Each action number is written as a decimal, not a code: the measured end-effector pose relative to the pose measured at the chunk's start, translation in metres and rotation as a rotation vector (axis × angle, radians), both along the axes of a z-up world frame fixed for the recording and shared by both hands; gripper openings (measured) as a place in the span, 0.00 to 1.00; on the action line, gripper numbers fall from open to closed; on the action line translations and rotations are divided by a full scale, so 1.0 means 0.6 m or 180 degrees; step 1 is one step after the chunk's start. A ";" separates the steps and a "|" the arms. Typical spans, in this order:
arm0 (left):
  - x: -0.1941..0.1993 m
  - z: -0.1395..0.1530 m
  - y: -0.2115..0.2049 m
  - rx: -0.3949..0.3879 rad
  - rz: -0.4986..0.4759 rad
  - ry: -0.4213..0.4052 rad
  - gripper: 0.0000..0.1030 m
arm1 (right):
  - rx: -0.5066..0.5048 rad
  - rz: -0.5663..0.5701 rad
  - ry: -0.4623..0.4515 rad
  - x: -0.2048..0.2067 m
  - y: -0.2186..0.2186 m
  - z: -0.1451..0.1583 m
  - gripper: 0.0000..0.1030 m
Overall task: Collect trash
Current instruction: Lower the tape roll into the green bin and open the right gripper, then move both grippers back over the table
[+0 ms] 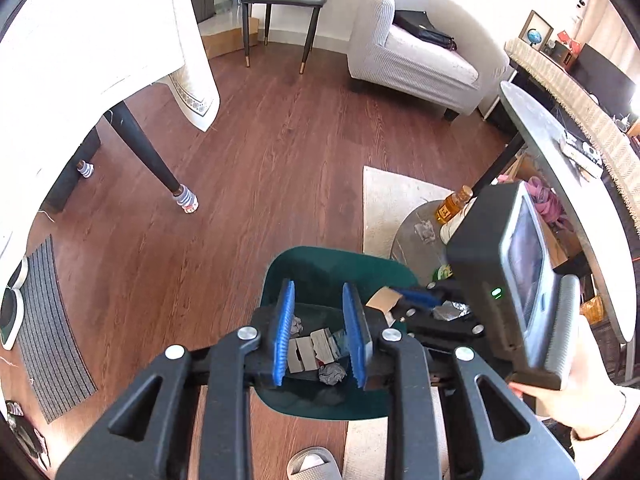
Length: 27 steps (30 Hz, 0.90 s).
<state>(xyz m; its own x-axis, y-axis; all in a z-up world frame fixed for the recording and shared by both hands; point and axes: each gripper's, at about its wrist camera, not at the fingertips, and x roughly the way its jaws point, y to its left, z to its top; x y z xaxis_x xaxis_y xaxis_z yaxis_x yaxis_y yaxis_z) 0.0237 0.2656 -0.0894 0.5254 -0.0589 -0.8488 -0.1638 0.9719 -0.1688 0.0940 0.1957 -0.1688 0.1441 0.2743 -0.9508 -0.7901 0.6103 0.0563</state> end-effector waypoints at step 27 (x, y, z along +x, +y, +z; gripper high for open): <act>0.000 0.119 -0.041 -0.0171 -0.0001 -0.0657 0.23 | -0.0049 0.0185 0.0229 -0.045 -0.034 -0.019 0.56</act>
<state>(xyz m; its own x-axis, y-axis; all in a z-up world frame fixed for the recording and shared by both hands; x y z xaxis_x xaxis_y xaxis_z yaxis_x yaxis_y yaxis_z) 0.0236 0.2412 -0.0183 0.6879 -0.1014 -0.7187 -0.1199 0.9607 -0.2504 0.0667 0.1753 -0.1800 0.0595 0.2657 -0.9622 -0.8185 0.5648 0.1053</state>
